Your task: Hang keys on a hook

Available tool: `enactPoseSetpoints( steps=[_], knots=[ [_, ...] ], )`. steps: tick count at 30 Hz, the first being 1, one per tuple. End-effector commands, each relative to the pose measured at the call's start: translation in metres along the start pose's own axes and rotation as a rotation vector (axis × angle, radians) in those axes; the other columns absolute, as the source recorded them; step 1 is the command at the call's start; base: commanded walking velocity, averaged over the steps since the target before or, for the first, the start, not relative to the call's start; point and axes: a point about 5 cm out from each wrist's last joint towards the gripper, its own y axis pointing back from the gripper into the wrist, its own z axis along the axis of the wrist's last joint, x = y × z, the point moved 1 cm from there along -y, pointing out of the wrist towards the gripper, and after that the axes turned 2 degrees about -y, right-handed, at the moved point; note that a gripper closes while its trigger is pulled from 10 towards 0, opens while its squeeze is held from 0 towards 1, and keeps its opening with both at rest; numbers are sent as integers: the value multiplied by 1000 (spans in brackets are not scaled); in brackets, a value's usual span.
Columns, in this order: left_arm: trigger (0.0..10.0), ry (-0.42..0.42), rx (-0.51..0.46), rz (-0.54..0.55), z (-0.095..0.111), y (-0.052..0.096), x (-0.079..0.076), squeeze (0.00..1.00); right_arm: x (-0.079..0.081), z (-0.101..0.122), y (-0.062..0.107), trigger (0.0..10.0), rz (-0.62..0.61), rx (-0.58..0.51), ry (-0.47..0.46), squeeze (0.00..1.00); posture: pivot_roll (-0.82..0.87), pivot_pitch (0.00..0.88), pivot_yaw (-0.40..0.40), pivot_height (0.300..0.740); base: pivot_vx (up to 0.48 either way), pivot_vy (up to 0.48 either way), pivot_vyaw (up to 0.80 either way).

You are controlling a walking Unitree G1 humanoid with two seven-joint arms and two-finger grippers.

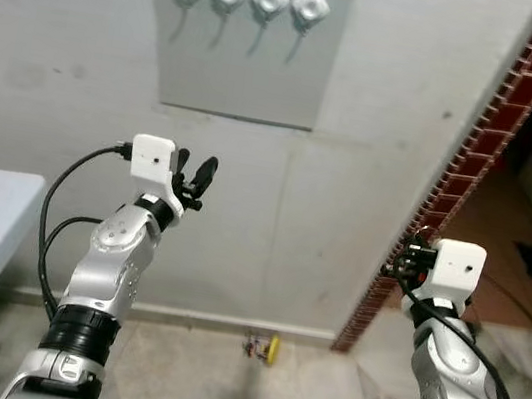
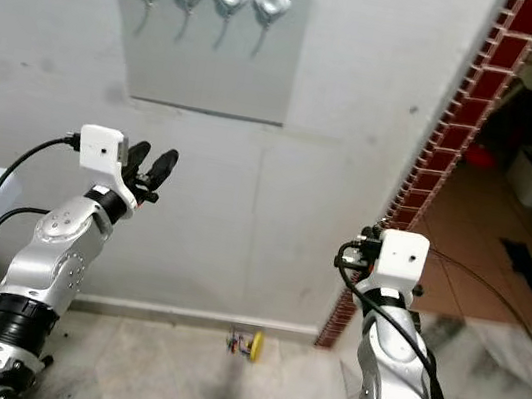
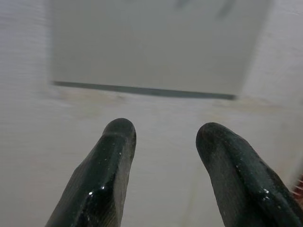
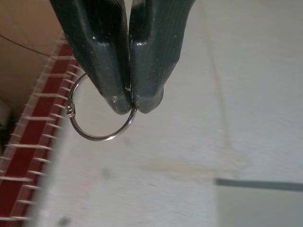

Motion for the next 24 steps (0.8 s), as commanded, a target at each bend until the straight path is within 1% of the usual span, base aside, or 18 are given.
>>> enactPoseSetpoints(
  steps=[1,12,14,19,24],
  knots=[
    [10000,-2,-11,-8,5,-3,-2,0,-2,5,0,10000,2,-18,12,0,-159,0,-41,724,386,0,0],
    [10000,0,-11,4,6,-3,-2,0,-1,4,0,10000,7,-14,18,0,-156,0,-43,724,368,0,0],
    [10000,-2,-15,9,6,-3,-2,0,-1,4,0,10000,9,-14,20,0,-155,0,-43,724,0,0,0],
    [10000,10,-61,2,13,-3,-4,0,-1,5,0,10000,21,-18,36,0,-153,0,-44,724,0,0,0],
    [10000,-18,-94,-36,21,-4,-9,0,0,10,-1,10000,57,-49,73,0,-152,0,-43,724,0,0,0]
  ],
)
